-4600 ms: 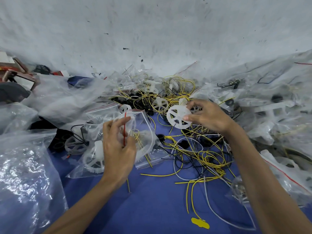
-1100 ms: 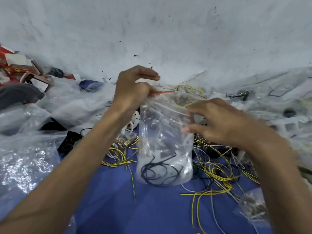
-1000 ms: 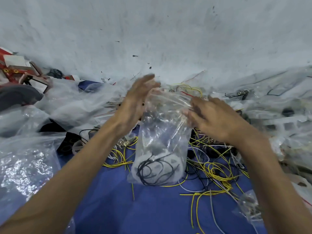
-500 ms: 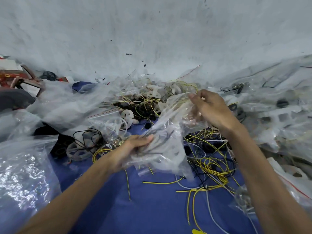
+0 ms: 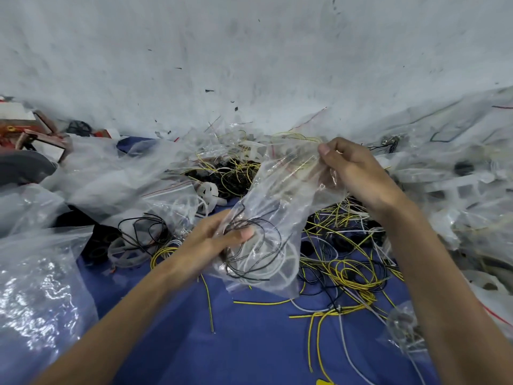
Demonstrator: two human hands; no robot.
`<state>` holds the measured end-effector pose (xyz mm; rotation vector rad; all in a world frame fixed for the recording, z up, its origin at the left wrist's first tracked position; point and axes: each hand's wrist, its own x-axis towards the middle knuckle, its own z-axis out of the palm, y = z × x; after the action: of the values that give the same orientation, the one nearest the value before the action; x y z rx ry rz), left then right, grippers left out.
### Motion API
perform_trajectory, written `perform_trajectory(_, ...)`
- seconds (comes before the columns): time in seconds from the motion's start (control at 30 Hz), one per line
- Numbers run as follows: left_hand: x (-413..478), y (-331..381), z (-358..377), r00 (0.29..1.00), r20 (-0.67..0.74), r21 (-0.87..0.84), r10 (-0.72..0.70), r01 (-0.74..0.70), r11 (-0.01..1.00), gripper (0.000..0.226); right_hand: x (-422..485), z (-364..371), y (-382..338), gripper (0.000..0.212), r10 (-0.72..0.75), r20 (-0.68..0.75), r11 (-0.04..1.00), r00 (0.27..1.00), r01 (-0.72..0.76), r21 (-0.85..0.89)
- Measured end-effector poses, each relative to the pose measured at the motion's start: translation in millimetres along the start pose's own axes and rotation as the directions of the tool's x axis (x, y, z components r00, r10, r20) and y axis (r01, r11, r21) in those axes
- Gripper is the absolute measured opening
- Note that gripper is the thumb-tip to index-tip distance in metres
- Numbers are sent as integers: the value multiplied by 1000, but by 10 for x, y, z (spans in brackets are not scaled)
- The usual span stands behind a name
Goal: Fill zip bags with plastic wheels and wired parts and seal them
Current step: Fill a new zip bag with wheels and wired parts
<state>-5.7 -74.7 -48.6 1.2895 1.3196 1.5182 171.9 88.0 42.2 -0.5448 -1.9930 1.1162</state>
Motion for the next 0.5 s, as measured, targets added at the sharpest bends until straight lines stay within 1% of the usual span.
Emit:
perform_trajectory(0.07,-10,66,-5,983,-105,216,153,-128,968,16,1,-16,1,18,-46,28,999,999,46,-4)
perform_trajectory(0.1,-23,91,-6,943,-153,391,297,-218,894,18,2,-40,5,13,-73,54,997,996,73,7)
perform_trajectory(0.13,-41,111,-19,871,-143,613,470,-295,733,20,7,-70,14,11,-99,86,995,991,97,17)
perform_trajectory(0.17,-55,138,-34,793,-43,813,608,-326,482,19,13,-113,37,13,-112,123,994,986,112,5)
perform_trajectory(0.2,-75,164,-22,743,92,926,663,-309,218,20,14,-163,72,15,-102,175,993,979,111,-42)
perform_trajectory(0.23,-108,183,14,739,195,965,645,-261,7,24,17,-209,115,16,-66,243,987,968,100,-128)
perform_trajectory(0.27,-137,203,69,769,253,967,587,-227,-120,31,17,-241,162,19,-6,319,966,948,88,-245)
perform_trajectory(0.3,-171,216,129,828,276,960,488,-214,-181,36,19,-260,219,25,77,388,927,918,77,-366)
perform_trajectory(0.33,-207,228,192,893,288,951,346,-223,-216,39,20,-266,284,33,167,439,879,883,69,-472)
perform_trajectory(0.37,-240,243,262,950,277,941,145,-238,-243,41,22,-266,350,39,243,472,833,848,67,-550)
perform_trajectory(0.4,-263,227,287,970,240,945,-42,-243,-220,46,24,-263,413,41,298,486,798,822,65,-599)
perform_trajectory(0.43,-274,184,284,969,212,961,-124,-230,-152,52,33,-259,465,40,330,486,775,809,62,-629)
perform_trajectory(0.5,-293,180,307,973,215,976,-88,-216,-7,54,42,-259,518,37,373,451,754,811,18,-657)
